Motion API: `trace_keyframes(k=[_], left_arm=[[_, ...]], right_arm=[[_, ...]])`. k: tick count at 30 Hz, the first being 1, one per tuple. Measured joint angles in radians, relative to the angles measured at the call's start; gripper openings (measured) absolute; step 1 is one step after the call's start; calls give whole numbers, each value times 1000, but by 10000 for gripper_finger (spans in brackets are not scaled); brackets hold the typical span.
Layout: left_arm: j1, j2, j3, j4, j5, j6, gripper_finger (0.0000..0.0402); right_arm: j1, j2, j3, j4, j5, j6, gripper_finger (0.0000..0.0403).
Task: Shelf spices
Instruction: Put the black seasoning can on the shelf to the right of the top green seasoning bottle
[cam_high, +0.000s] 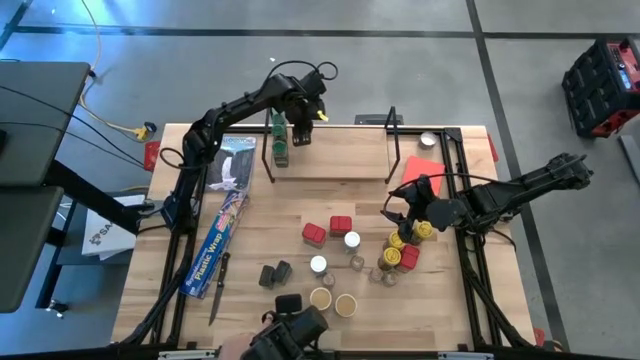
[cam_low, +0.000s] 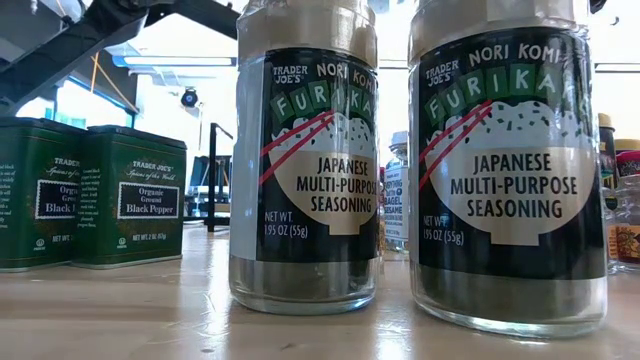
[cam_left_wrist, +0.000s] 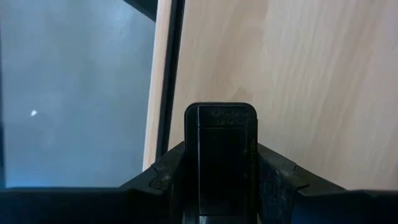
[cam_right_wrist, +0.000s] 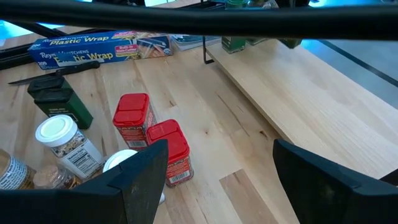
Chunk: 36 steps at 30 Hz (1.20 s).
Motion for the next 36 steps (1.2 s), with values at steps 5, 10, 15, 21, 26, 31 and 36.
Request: trace_keyframes(k=[5, 10, 15, 21, 26, 31, 36], left_arm=[[0, 6, -1, 0, 6, 3, 138], [1, 43, -1, -20, -12, 28, 139], [-2, 44, -1, -22, -50, 46, 157], [5, 39, 0, -25, -61, 50, 201], [5, 39, 0, -27, -104, 52, 228], [-1, 39, 0, -43, -133, 53, 234], [-5, 36, 0, -68, -148, 59, 228]], right_arm=[[0, 0, 0, 0, 0, 0, 284], [0, 0, 0, 0, -1, 0, 284], [0, 0, 0, 0, 0, -1, 284], [0, 0, 0, 0, 0, 0, 284], [0, 0, 0, 0, 0, 0, 284], [0, 0, 0, 0, -1, 0, 284], [0, 0, 0, 0, 0, 0, 284]])
